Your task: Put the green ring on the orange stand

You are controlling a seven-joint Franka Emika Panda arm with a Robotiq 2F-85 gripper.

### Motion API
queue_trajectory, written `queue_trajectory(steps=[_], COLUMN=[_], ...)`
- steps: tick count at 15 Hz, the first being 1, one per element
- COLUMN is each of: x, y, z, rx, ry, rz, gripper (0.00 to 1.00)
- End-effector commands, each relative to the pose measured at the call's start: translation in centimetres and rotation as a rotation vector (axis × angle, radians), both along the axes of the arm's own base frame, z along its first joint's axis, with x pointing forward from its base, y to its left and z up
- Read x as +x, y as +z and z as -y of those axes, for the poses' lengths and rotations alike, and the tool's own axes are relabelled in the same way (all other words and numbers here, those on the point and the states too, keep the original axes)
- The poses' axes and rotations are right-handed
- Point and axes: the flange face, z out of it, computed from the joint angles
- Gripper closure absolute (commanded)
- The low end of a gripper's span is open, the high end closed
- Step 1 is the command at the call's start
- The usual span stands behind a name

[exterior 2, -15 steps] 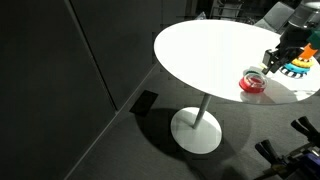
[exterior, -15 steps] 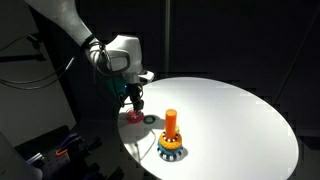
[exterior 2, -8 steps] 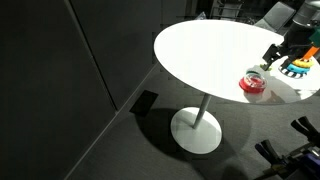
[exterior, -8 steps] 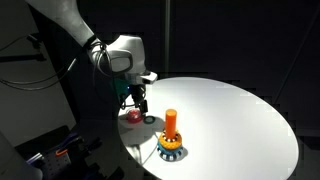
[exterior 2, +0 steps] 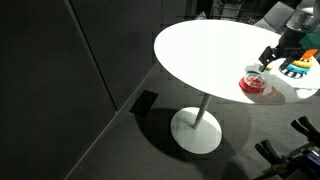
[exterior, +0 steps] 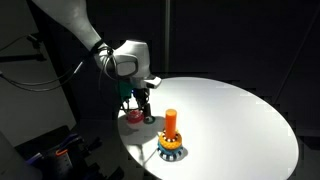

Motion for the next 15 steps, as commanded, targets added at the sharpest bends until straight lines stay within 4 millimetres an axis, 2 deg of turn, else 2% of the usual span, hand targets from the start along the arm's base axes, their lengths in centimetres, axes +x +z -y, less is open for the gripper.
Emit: queue_trajectory(steps=[1,7,15], x=[2.2,3.8,3.9], y=[-0.6,-2.3,-4.5], z=[0.8,1.7,2.5], rx=[-0.023,-0.03,-0.036], ry=[-0.032,-0.052,-0.064], rz=[-0.009,-0.028,-0.062], gripper=[0.0,0.0,0.0])
